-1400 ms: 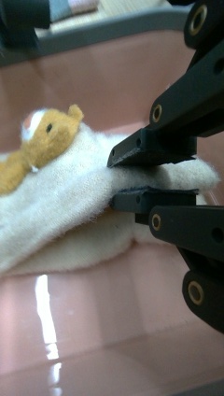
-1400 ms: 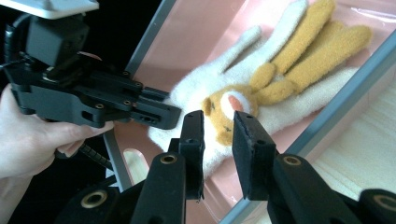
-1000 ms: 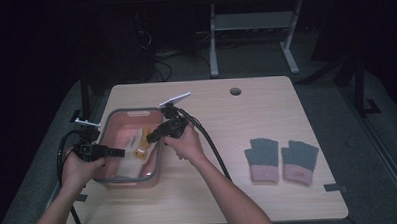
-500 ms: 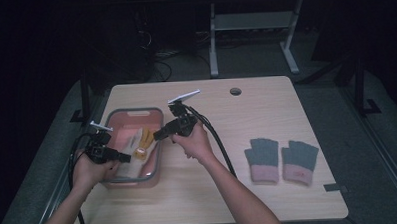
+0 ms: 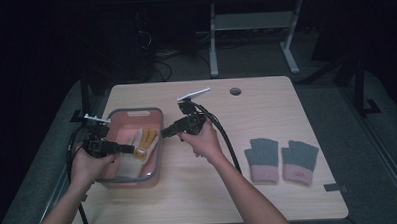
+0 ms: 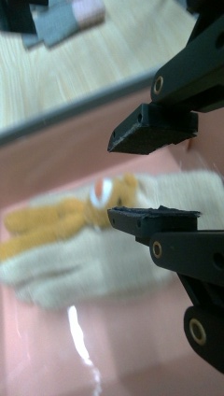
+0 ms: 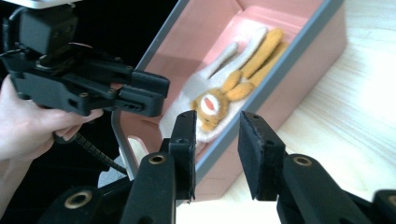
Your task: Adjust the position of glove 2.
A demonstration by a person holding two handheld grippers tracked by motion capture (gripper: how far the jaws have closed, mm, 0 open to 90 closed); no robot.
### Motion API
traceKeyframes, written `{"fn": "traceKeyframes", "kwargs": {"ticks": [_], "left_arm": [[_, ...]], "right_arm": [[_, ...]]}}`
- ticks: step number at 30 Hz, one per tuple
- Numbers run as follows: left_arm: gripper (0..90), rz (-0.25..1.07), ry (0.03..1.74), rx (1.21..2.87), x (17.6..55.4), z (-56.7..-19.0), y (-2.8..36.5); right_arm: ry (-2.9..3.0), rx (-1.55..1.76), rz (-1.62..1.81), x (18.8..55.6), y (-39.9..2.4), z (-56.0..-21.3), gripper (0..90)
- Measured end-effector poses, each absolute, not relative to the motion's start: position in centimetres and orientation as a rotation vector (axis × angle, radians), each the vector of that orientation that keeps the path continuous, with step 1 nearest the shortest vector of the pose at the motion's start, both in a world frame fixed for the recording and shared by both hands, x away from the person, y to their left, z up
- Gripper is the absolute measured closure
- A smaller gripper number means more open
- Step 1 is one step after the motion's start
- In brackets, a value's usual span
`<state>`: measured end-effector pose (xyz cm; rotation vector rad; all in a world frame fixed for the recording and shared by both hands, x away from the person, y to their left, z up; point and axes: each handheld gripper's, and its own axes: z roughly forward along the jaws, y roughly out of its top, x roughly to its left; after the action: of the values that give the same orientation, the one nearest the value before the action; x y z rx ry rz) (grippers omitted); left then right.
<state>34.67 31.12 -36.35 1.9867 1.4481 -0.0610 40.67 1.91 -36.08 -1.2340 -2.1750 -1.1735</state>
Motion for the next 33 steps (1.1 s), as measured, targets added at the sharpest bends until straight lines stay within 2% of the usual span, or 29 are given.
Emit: {"fn": "traceKeyframes", "kwargs": {"ticks": [4,25,33], "left_arm": [[58.2,-0.089,1.415,1.967,34.7,-35.8,30.4],[38.1,-0.058,1.27,1.973,34.7,-33.8,26.8],[36.4,-0.067,1.215,1.986,34.6,-33.3,25.0]], "right_arm": [[-2.171,-1.25,-1.185,40.6,1.0,-36.0,64.2],[-2.202,-1.329,-1.238,40.0,-3.3,-35.1,54.8],[-2.226,-1.368,-1.233,39.7,-5.5,-34.9,52.4]]}}
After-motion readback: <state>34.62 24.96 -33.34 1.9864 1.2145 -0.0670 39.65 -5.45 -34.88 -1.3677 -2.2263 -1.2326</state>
